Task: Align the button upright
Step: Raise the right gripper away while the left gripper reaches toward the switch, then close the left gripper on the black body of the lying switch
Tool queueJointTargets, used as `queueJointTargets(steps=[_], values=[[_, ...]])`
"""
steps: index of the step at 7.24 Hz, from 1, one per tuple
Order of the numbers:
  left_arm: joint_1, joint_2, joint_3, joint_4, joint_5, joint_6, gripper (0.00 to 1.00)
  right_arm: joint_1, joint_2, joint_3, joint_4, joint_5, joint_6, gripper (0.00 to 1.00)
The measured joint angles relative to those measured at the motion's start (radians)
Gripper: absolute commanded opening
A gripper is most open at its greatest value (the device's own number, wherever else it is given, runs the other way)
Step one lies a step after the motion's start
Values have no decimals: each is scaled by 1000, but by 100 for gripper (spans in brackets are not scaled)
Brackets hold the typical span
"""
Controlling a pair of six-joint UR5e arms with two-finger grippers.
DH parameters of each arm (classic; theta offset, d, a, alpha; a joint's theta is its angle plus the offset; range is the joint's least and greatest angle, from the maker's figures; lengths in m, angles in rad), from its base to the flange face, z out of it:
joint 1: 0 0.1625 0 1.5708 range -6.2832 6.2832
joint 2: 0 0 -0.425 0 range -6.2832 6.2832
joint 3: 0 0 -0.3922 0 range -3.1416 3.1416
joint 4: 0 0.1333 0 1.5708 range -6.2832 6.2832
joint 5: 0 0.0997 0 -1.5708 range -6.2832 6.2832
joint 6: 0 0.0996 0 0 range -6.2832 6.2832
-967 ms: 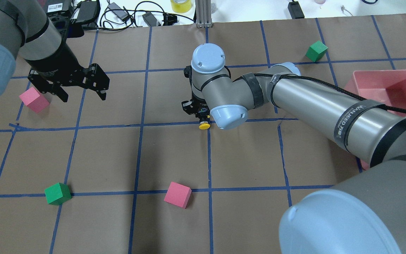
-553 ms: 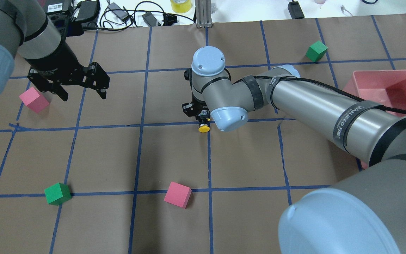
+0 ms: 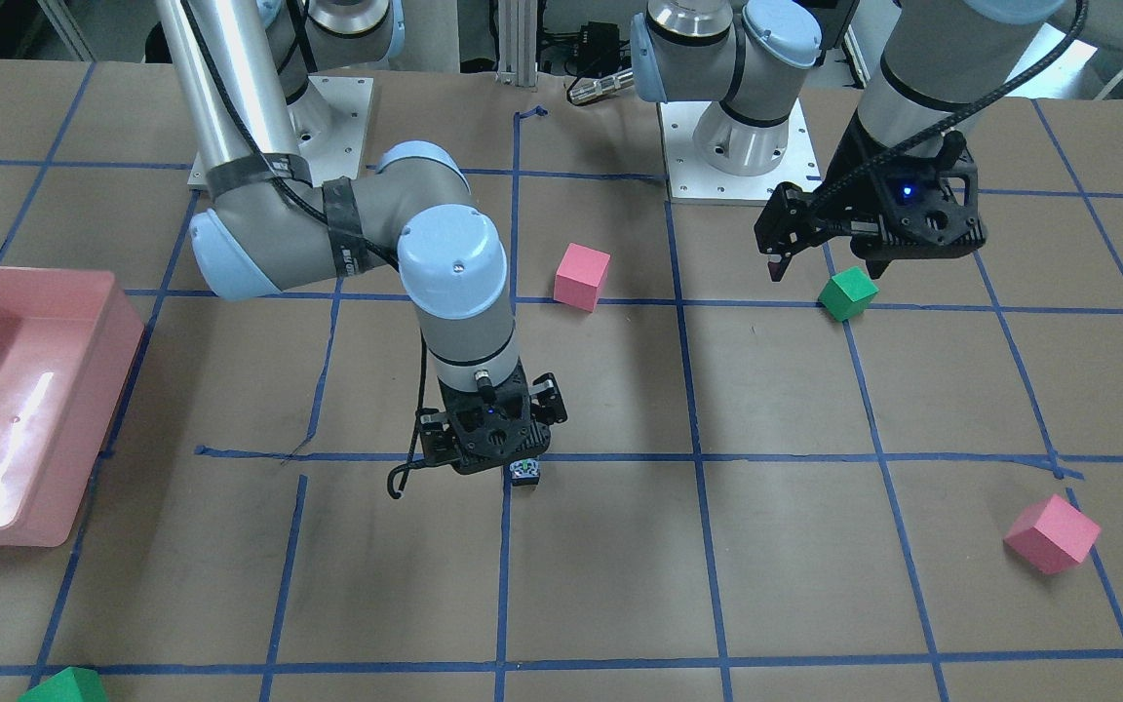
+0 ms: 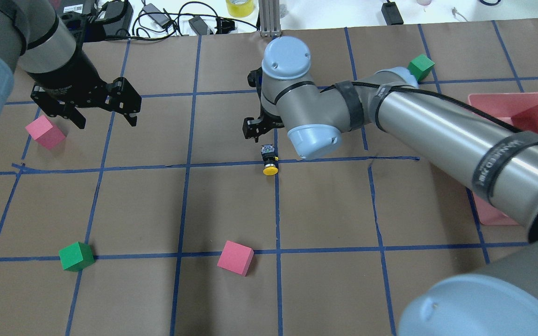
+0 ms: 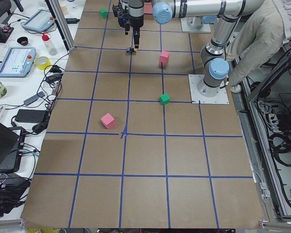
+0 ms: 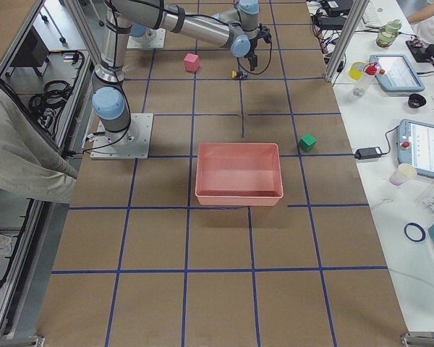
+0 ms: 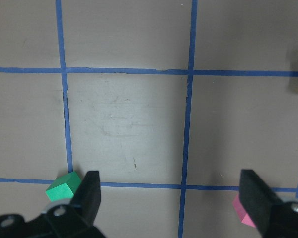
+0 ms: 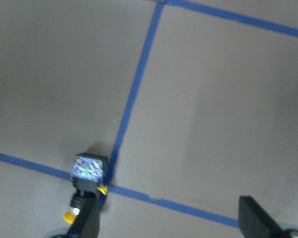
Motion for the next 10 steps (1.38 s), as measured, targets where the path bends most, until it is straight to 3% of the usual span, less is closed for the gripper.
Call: queueJointTargets(steps=[3,6,10], values=[[-20,-37,-53,105,-9,-7,100,-216,-224,-35,333,-11,-145,100],[-156,-107,-240,526,-26,-65,100,-231,-313,-187,584,6,-147,100],[-295,-262,-338,852,-76,-252,100,-166,-309,-196,629,3,-114,100]])
